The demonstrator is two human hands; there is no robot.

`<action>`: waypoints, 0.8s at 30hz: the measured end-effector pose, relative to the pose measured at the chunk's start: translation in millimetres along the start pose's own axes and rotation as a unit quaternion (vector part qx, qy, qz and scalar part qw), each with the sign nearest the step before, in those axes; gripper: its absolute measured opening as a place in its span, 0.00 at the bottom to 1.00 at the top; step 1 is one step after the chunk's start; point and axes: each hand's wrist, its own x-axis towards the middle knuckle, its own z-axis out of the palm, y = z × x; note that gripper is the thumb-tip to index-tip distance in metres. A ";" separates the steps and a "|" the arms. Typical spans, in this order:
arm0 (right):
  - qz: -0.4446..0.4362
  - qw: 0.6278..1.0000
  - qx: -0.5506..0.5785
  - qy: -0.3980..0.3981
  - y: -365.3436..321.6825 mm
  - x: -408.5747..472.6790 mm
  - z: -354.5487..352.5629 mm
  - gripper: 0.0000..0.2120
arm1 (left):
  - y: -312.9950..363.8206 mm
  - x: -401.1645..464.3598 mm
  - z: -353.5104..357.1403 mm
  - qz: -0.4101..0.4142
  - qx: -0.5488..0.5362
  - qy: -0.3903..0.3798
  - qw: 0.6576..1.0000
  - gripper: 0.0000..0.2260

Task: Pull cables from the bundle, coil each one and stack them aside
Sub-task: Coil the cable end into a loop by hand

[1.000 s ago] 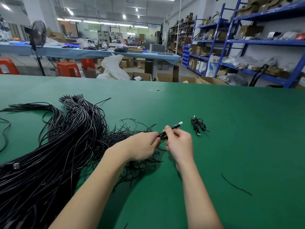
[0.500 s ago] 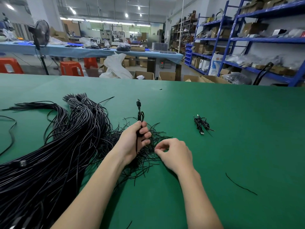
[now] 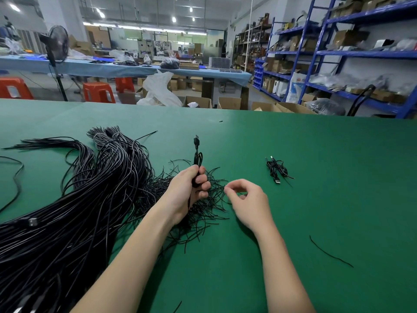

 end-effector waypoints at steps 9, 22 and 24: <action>-0.090 0.972 0.215 0.031 -31.6 -2.4 2.5 0.06 | -6.6 -5.1 14.5 0.103 0.342 0.002 0.934 0.13; 0.024 0.959 0.281 -0.039 -31.7 -4.9 -5.9 0.02 | -12.9 -8.0 14.3 0.173 0.434 0.001 0.884 0.15; 0.021 0.957 0.281 -0.070 -31.7 -5.0 -9.3 0.03 | -12.5 -7.2 13.3 0.166 0.429 0.004 0.888 0.15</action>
